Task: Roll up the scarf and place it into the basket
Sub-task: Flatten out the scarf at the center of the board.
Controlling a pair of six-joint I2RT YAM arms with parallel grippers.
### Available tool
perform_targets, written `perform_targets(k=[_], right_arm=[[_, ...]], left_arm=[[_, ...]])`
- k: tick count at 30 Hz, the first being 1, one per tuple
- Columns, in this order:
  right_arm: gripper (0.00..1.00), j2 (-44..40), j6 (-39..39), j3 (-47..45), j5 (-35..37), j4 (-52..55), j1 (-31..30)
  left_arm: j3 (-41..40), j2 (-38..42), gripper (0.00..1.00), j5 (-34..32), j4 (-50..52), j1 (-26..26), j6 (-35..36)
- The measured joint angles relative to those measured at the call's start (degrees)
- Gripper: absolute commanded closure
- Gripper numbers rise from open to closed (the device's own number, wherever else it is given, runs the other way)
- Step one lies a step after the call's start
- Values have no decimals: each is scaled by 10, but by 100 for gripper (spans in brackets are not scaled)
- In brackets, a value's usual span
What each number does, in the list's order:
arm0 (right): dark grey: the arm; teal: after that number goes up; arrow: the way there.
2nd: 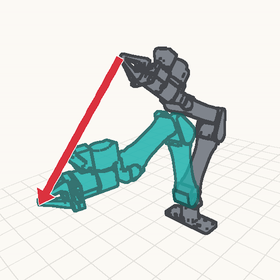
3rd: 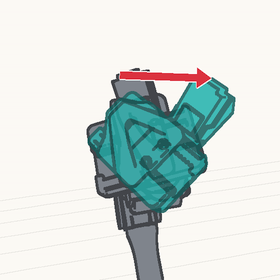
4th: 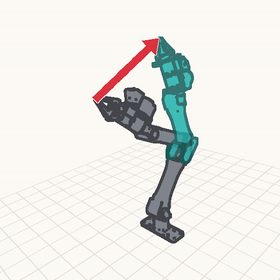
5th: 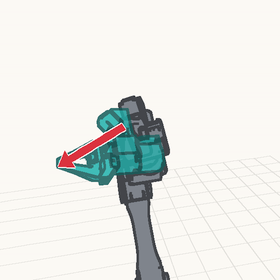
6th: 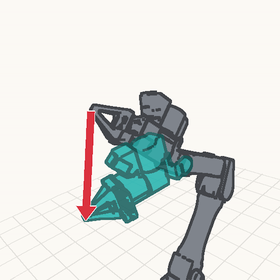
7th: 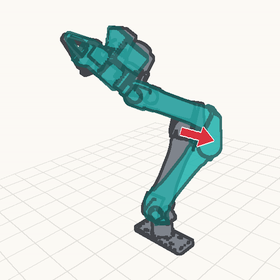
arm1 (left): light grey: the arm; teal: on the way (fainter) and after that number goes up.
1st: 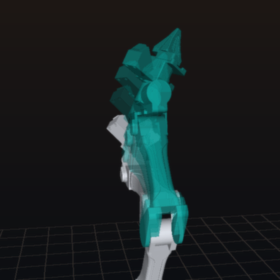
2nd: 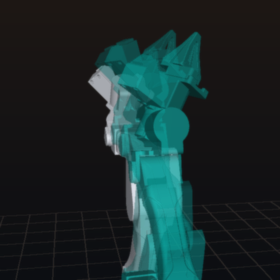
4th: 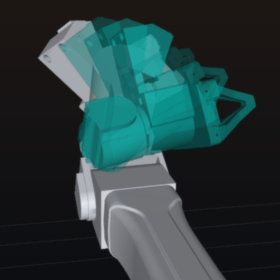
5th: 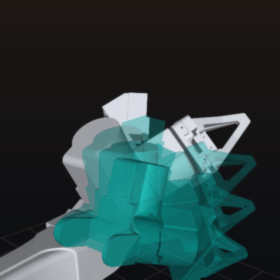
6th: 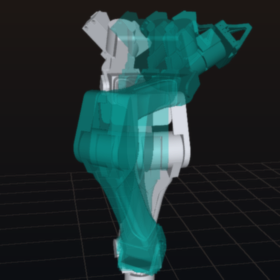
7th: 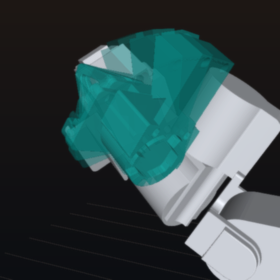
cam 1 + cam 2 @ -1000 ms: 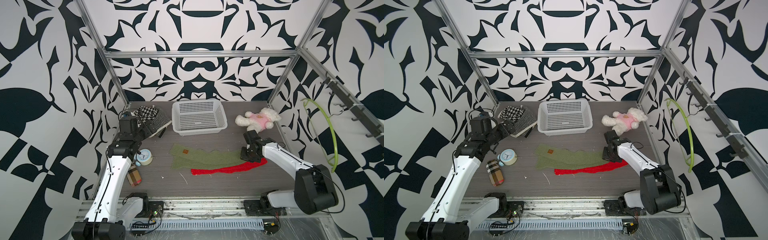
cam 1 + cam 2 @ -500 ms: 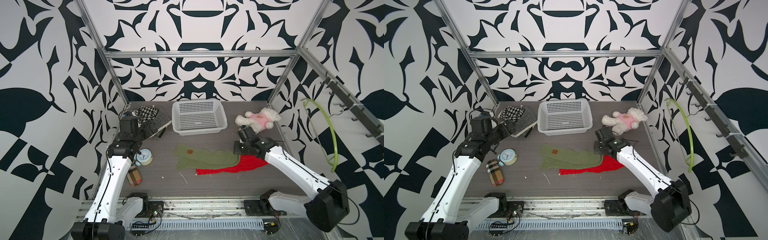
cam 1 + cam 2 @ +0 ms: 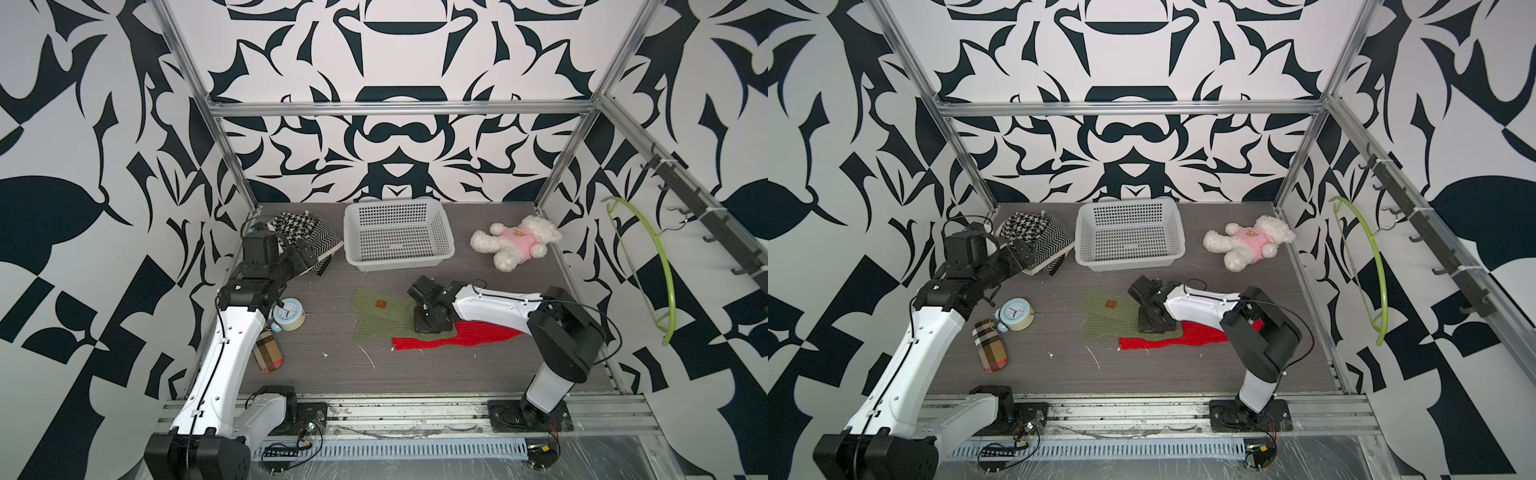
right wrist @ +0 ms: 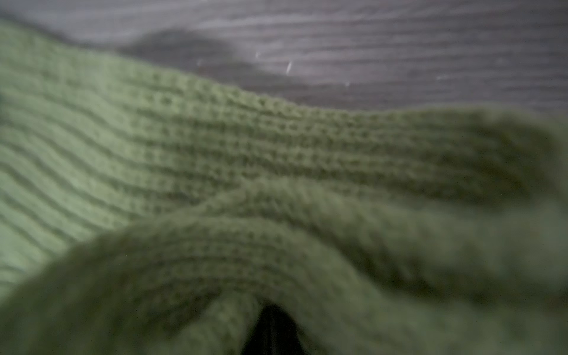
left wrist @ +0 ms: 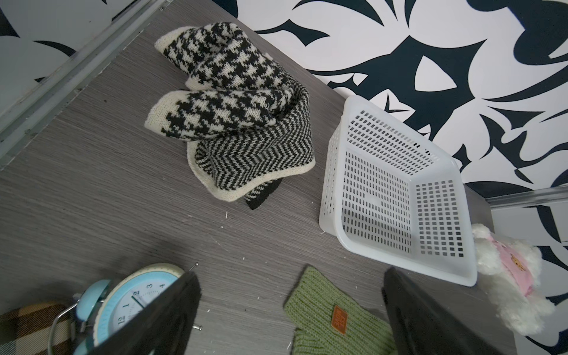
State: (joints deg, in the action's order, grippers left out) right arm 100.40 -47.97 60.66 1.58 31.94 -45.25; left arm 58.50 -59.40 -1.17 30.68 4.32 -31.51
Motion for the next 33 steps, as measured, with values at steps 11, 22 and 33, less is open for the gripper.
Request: perform_targets(k=[11, 22, 33], right_arm=[[100, -8, 10, 2, 111, 90, 118], [100, -150, 83, 98, 143, 166, 45], [100, -135, 157, 361, 81, 148, -106]], left_arm=[[-4, 33, 1, 26, -6, 5, 3], [-96, 23, 1, 114, -52, 193, -13], [5, 101, 1, -33, 43, 144, -61]])
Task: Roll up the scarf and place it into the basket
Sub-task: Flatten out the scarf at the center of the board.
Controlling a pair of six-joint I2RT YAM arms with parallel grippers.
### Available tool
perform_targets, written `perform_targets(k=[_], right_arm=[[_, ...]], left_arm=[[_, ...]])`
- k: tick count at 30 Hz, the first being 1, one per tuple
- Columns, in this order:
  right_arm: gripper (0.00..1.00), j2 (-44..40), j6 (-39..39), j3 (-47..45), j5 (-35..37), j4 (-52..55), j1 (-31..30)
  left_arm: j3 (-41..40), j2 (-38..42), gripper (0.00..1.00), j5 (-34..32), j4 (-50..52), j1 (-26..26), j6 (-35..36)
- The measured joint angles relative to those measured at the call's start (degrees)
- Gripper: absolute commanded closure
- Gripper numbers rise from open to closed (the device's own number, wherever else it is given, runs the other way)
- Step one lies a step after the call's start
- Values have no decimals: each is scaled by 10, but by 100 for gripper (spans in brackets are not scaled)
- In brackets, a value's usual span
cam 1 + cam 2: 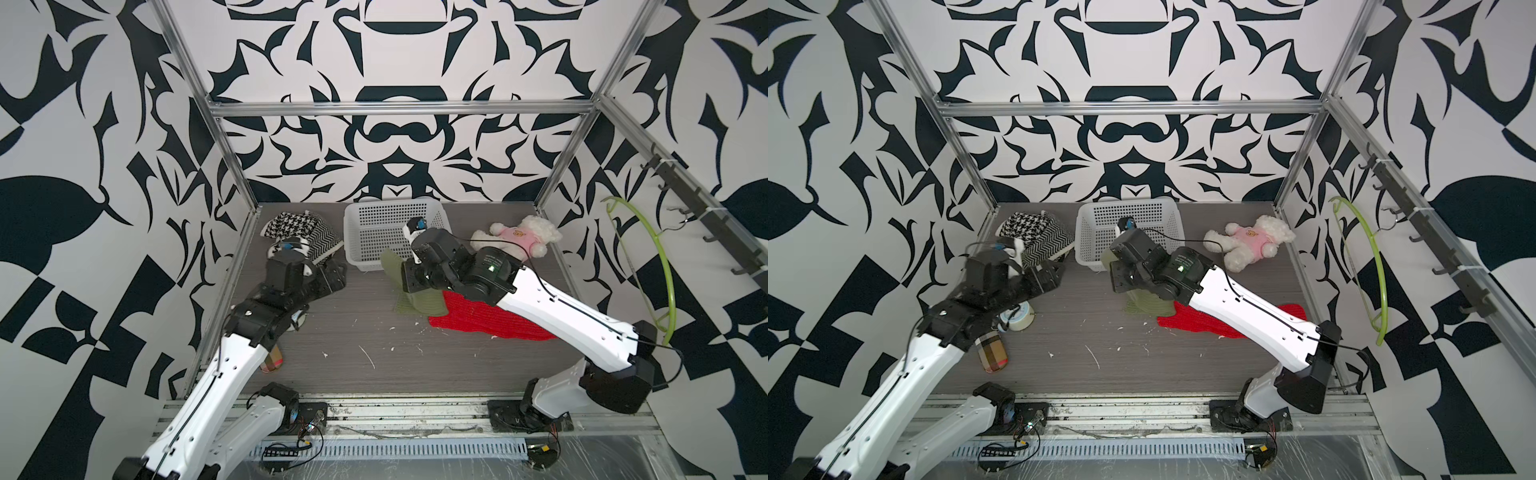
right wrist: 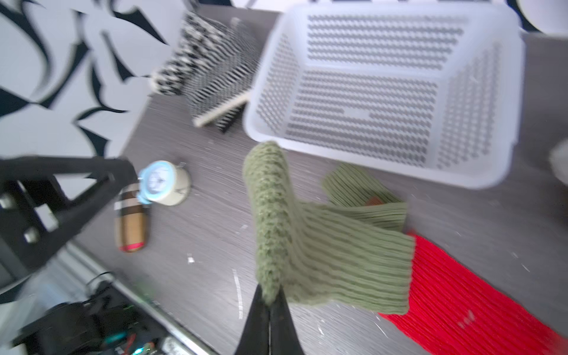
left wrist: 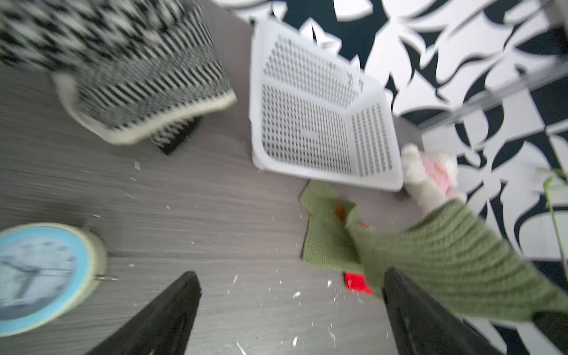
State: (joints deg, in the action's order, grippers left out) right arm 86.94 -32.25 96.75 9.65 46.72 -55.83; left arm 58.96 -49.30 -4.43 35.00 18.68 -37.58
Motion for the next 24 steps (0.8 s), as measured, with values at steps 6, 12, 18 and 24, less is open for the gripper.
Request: perform_targets(k=[6, 12, 18, 24], right_arm=[[100, 92, 28, 158, -52, -16, -32], [100, 183, 45, 334, -80, -24, -94], [100, 108, 52, 264, -57, -59, -111], [100, -122, 12, -38, 50, -81, -80]], left_arm=[[158, 2, 1, -37, 75, -202, 10], [175, -27, 1, -33, 125, -276, 27], [157, -43, 1, 1, 124, -277, 35], [122, -49, 1, 54, 93, -277, 39]])
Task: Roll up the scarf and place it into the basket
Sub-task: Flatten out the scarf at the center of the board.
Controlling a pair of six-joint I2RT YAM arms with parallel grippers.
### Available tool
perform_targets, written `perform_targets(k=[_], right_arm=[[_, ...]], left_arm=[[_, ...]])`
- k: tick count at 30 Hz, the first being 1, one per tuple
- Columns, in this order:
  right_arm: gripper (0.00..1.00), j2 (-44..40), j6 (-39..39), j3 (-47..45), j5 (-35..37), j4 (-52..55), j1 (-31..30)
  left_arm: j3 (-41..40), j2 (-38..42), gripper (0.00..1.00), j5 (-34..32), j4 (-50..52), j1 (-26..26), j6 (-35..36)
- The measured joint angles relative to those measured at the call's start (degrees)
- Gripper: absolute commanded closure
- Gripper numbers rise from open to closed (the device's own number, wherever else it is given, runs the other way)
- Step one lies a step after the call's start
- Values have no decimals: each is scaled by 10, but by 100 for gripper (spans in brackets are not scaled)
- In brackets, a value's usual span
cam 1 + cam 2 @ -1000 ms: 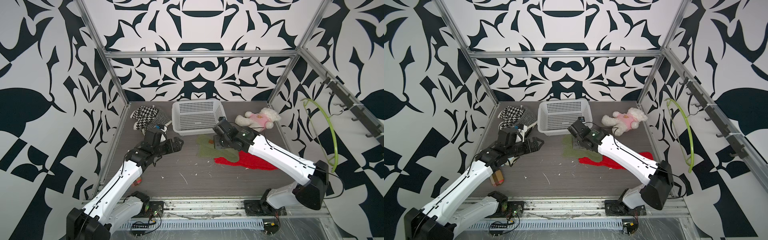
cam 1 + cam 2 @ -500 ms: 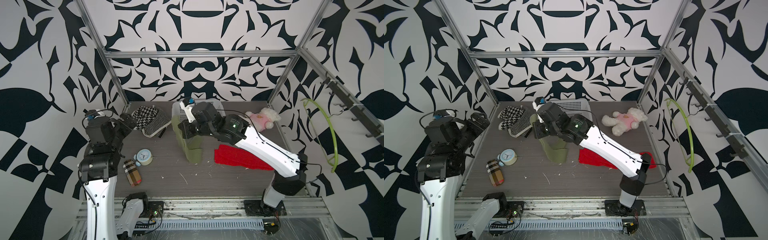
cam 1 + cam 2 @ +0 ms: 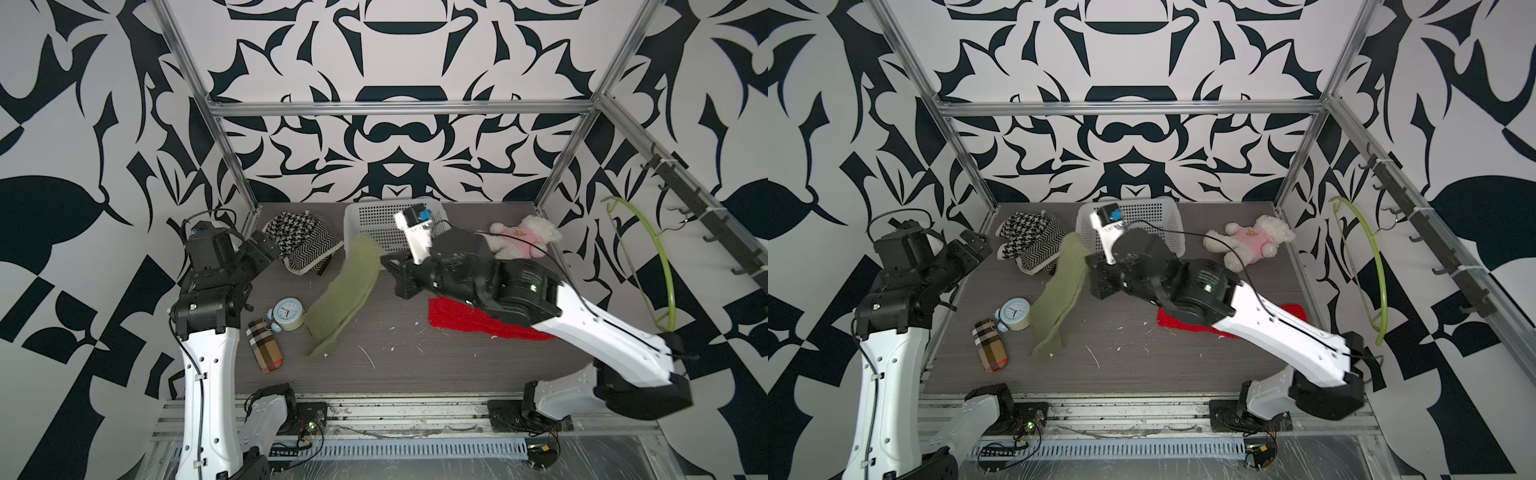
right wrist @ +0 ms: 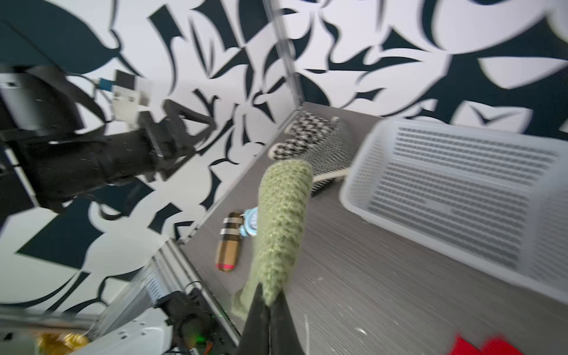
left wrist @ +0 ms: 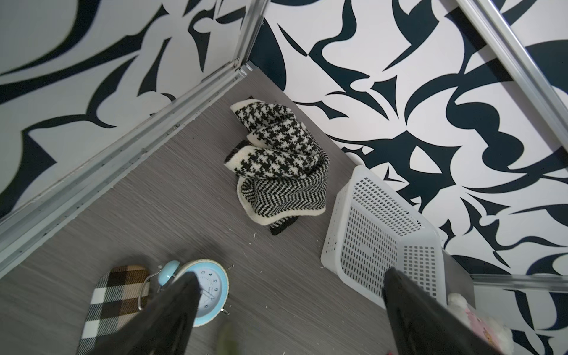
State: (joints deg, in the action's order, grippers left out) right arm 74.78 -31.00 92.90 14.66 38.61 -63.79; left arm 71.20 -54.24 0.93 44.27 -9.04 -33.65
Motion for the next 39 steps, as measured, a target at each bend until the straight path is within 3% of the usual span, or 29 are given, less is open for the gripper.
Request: perform_targets(k=[4, 7, 11, 15, 19, 23, 27, 30, 34, 39], right_arm=[[99, -143, -81, -225, 35, 44, 131], [66, -176, -140, -351, 54, 116, 236], [55, -130, -181, -387, 72, 194, 271], [53, -94, -176, -357, 77, 199, 270], [53, -45, -131, -332, 43, 147, 249], [54, 65, -75, -293, -23, 93, 155], [55, 211, -31, -224, -67, 61, 40], [56, 286, -17, -204, -95, 39, -13], [55, 299, -12, -217, -106, 38, -14], [54, 224, -9, -264, -106, 15, 24]], left_arm=[[-35, -10, 1, 39, -26, 0, -2], [-55, -17, 1, 65, -43, 1, -5], [-61, -30, 1, 83, -57, 25, -6], [-78, -39, 1, 95, -77, 83, -3], [-145, -46, 1, 99, -103, 150, -12], [-223, -43, 1, 81, -110, 200, -29], [-271, -19, 1, 76, -110, 213, -44], [-297, 5, 1, 64, -106, 251, -59], [-336, 38, 1, 38, -87, 343, -100], [-387, 69, 1, 3, -56, 436, -174]])
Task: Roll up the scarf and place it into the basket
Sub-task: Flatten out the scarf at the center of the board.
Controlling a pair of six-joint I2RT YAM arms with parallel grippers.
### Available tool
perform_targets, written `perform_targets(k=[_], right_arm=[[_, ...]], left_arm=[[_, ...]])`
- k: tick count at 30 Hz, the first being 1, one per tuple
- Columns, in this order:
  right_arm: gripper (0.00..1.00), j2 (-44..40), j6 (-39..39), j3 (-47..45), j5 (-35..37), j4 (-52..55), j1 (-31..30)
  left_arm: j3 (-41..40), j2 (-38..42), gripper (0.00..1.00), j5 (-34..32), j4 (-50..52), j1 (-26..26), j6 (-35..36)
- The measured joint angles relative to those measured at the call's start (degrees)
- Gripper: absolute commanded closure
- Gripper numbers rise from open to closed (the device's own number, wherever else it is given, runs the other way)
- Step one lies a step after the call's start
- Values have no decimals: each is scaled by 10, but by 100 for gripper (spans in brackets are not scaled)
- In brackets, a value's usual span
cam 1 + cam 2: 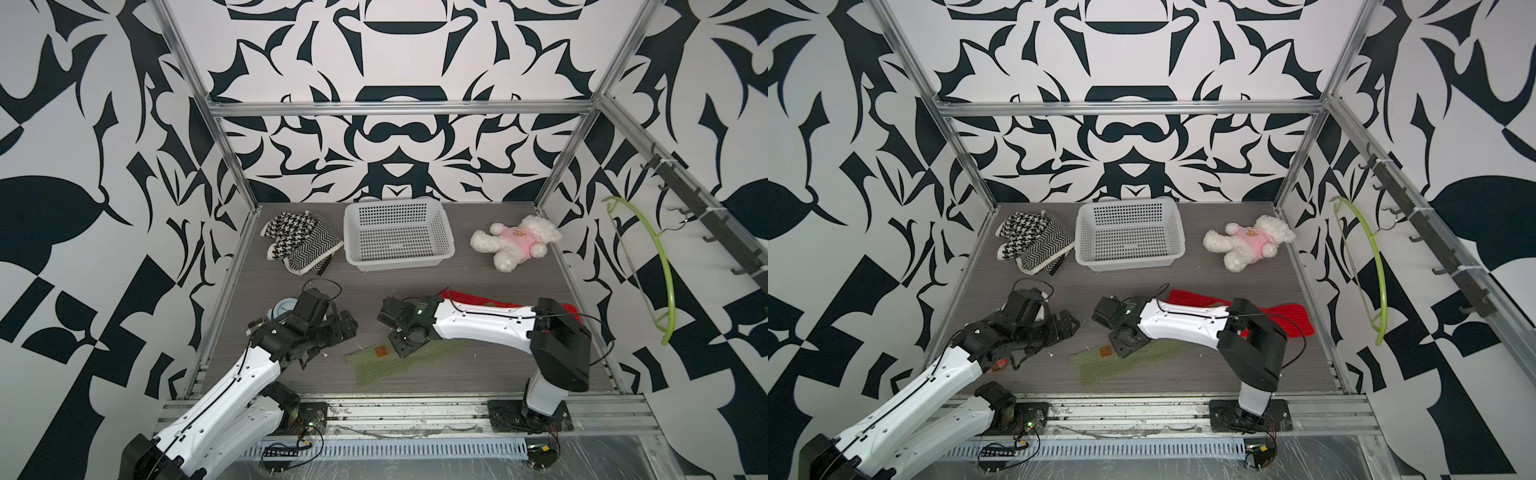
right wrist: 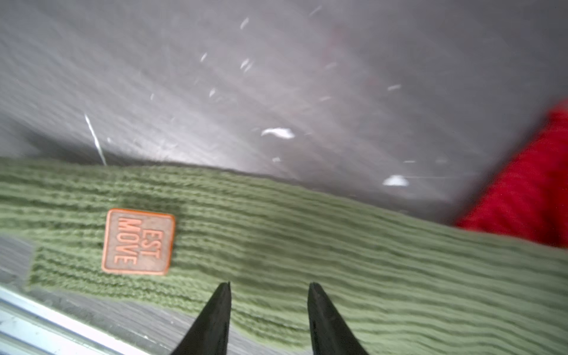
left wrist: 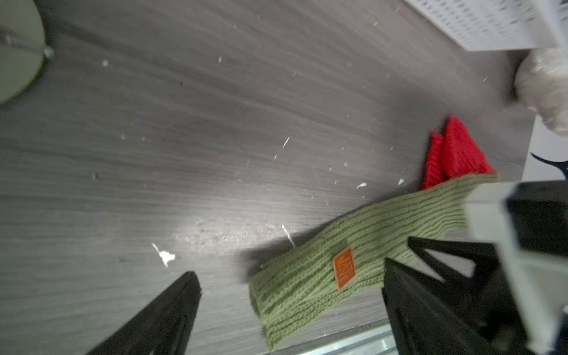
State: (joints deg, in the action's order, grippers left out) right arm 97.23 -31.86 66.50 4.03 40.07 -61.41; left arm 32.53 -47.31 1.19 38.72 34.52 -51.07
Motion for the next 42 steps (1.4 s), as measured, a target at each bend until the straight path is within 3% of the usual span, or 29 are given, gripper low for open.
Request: perform_targets(k=[6, 10, 12, 17, 22, 29, 35, 39, 42], right_arm=[[53, -116, 4, -63, 0, -26, 53], [53, -171, 12, -100, 3, -26, 110], [53, -195, 18, -119, 3, -25, 142], [53, -240, 37, -153, 2, -13, 222], [55, -240, 52, -164, -8, -9, 238], [54, -234, 64, -181, -18, -14, 238], [55, -234, 81, -181, -8, -14, 257], [55, -245, 87, -181, -1, -14, 299], [55, -259, 89, -181, 0, -14, 332]], left_arm=[[-38, -44, 1, -29, -5, 69, -75], [-54, -85, 13, -30, -38, 79, -110], [-59, -103, 28, -31, -59, 82, -119], [-63, -123, 100, -33, -102, 93, -146], [-33, -123, 100, -35, -92, 103, -150], [88, -119, 100, -48, -41, 141, -146], [179, -121, 100, -99, 24, 269, -183], [250, -131, 100, -156, 75, 384, -232], [270, -128, 100, -191, 101, 437, -282]])
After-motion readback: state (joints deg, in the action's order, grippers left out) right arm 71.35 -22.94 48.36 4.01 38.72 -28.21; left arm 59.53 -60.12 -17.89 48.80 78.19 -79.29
